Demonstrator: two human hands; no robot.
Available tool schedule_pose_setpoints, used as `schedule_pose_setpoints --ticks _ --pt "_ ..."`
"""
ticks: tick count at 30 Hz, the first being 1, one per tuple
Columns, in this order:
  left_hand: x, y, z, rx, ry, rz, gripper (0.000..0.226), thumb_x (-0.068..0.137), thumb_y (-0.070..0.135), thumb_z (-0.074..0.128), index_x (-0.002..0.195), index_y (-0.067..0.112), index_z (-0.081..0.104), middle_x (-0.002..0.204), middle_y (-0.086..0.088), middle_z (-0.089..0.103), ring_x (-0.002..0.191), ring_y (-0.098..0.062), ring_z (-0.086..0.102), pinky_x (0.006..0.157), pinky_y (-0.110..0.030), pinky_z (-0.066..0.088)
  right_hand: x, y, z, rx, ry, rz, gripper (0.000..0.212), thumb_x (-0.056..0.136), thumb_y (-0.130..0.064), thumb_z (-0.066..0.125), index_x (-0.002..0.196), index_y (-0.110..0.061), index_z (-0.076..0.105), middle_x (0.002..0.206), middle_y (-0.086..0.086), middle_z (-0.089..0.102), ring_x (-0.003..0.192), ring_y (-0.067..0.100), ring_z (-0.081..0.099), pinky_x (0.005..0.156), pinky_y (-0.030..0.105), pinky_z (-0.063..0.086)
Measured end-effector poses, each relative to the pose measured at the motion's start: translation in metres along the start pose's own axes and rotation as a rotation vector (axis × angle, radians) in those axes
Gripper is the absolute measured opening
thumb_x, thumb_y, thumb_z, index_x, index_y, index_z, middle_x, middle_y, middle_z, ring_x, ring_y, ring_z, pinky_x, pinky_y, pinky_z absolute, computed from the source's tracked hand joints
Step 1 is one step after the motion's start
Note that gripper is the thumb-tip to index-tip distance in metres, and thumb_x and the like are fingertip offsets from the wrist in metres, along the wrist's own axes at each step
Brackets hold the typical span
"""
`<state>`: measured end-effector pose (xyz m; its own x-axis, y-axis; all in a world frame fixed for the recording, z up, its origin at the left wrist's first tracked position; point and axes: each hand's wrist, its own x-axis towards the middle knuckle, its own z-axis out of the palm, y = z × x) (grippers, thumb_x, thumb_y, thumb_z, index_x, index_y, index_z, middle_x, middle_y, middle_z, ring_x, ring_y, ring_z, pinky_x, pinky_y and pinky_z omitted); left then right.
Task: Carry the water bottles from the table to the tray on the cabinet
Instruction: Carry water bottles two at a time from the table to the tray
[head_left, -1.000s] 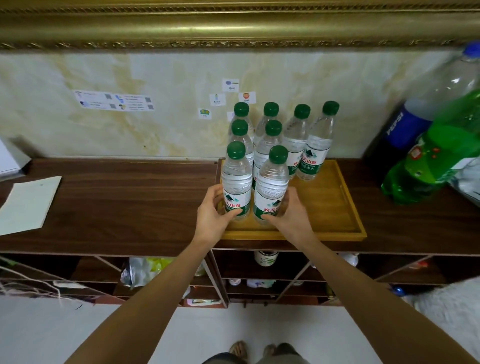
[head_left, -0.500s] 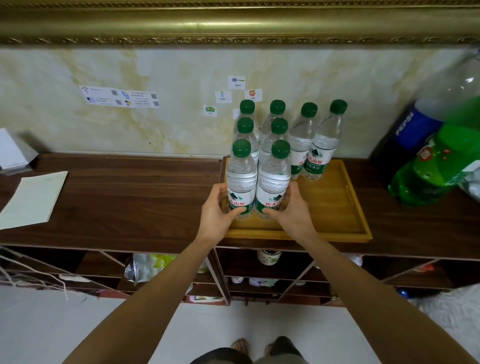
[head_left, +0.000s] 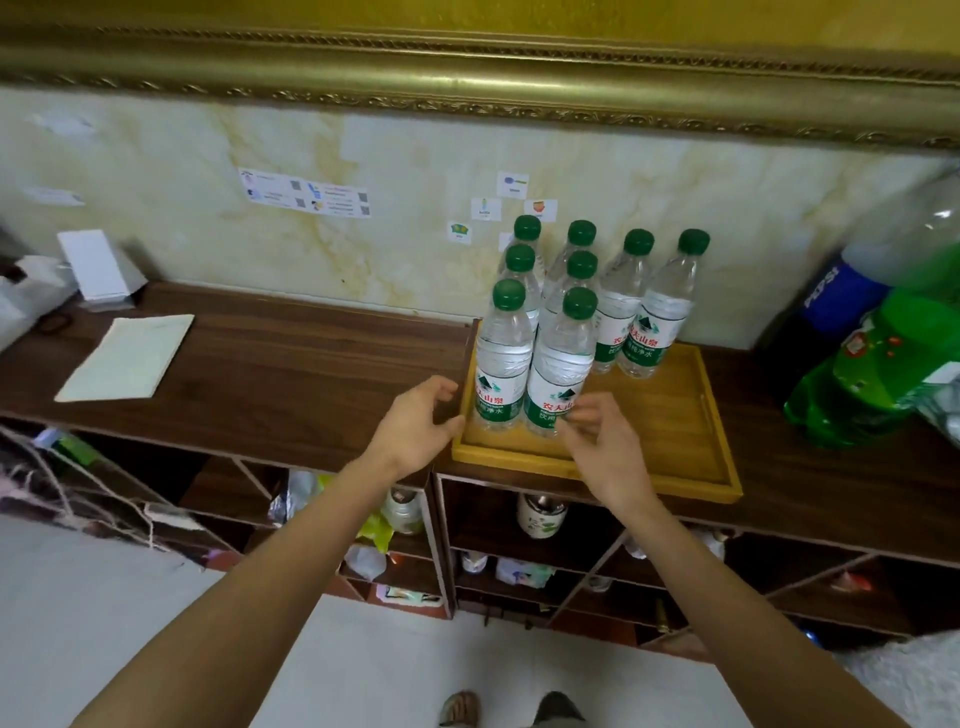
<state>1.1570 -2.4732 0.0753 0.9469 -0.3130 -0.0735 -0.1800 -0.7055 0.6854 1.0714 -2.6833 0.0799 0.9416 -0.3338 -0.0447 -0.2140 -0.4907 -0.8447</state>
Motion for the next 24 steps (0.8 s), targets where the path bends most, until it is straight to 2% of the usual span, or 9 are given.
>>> schedule_pose_setpoints --ticks 2,5,9,12,16,19,24 --pt "-0.029 -0.007 -0.011 0.173 -0.002 -0.013 0.047 0.091 0.029 0.063 0.134 0.018 0.049 0.131 -0.002 0.058 0.122 -0.019 0.054 0.099 -0.038 0.047 -0.014 -0.003 0.01 -0.056 -0.112 -0.085 0.032 0.092 -0.026 0.063 0.119 -0.015 0.051 0.101 -0.008 0.06 0.094 0.009 0.059 0.079 0.018 0.047" --pt "-0.082 -0.017 -0.021 0.34 0.017 -0.13 0.046 0.093 0.034 0.057 0.137 0.023 0.045 0.135 -0.001 0.053 0.124 -0.021 0.052 0.095 -0.038 0.049 -0.027 -0.01 0.04 -0.159 -0.331 -0.241 0.033 0.092 -0.026 0.063 0.12 -0.012 0.054 0.107 0.001 0.063 0.099 0.017 0.062 0.087 0.031 0.05" --pt "-0.174 -0.036 -0.034 0.408 0.113 -0.411 0.042 0.091 0.035 0.055 0.13 0.021 0.052 0.13 -0.001 0.058 0.119 -0.025 0.056 0.089 -0.038 0.05 -0.048 -0.033 0.091 -0.374 -0.592 -0.521 0.032 0.092 -0.034 0.06 0.113 -0.011 0.055 0.111 0.006 0.06 0.106 0.023 0.058 0.086 0.036 0.046" --pt "-0.261 -0.057 -0.05 0.467 0.056 -0.649 0.04 0.092 0.036 0.052 0.13 0.022 0.051 0.131 -0.001 0.058 0.119 -0.025 0.056 0.09 -0.037 0.049 -0.087 -0.059 0.139 -0.515 -0.779 -0.733 0.034 0.09 -0.03 0.062 0.114 -0.007 0.055 0.116 0.015 0.059 0.112 0.033 0.055 0.089 0.038 0.043" --pt "-0.377 -0.08 -0.071 0.474 0.019 -0.931 0.045 0.095 0.037 0.052 0.137 0.021 0.047 0.136 0.0 0.055 0.122 -0.022 0.054 0.092 -0.035 0.045 -0.162 -0.101 0.206 -0.66 -1.07 -0.956 0.041 0.089 -0.032 0.06 0.122 -0.009 0.051 0.125 0.014 0.054 0.116 0.031 0.054 0.092 0.034 0.042" --pt "-0.465 -0.093 -0.086 0.433 0.129 -1.09 0.046 0.096 0.037 0.051 0.139 0.021 0.045 0.138 -0.001 0.053 0.123 -0.024 0.053 0.093 -0.035 0.045 -0.234 -0.133 0.252 -0.695 -1.184 -1.114 0.045 0.091 -0.033 0.057 0.128 -0.01 0.048 0.133 0.011 0.051 0.122 0.028 0.051 0.099 0.035 0.042" --pt "-0.605 -0.119 -0.115 0.423 0.365 -1.267 0.047 0.094 0.036 0.055 0.137 0.019 0.047 0.136 -0.004 0.054 0.122 -0.026 0.053 0.092 -0.035 0.045 -0.368 -0.187 0.328 -0.65 -1.286 -1.321 0.044 0.092 -0.033 0.056 0.129 -0.012 0.047 0.133 0.009 0.051 0.118 0.027 0.052 0.096 0.034 0.044"
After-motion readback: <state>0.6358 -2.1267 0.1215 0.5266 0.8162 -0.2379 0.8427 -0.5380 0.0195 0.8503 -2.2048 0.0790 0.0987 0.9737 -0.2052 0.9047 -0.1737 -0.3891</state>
